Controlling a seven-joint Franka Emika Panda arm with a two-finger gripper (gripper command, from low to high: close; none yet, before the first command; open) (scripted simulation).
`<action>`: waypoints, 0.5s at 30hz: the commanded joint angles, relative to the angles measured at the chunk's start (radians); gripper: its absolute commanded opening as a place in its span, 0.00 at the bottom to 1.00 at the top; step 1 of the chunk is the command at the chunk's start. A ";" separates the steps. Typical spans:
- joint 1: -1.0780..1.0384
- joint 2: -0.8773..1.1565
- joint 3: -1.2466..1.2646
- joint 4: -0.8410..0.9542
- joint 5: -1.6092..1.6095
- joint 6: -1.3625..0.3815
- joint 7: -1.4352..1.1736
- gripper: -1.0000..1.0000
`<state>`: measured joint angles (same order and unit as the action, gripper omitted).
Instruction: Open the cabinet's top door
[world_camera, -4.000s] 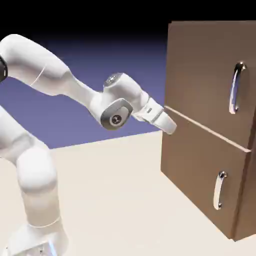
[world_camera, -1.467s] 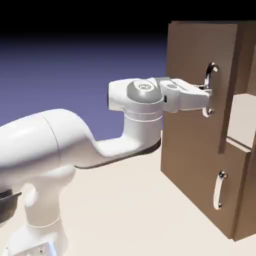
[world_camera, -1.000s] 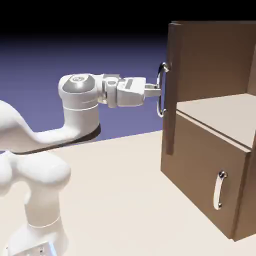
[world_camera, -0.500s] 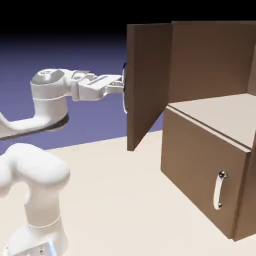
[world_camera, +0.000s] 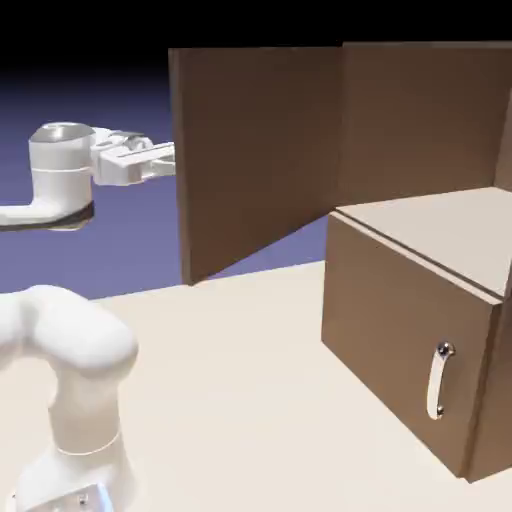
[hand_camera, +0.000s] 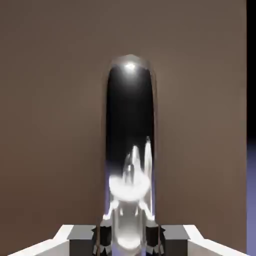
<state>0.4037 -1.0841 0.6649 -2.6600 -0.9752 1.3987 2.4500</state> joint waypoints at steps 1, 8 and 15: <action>-0.025 0.026 0.036 0.032 0.026 -0.031 0.009 0.00; -0.251 0.188 0.288 0.280 0.164 -0.237 0.059 0.00; -0.505 0.271 0.511 0.508 0.241 -0.396 0.077 0.00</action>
<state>-0.1012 -0.8135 1.1754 -2.1522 -0.7340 1.0038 2.5269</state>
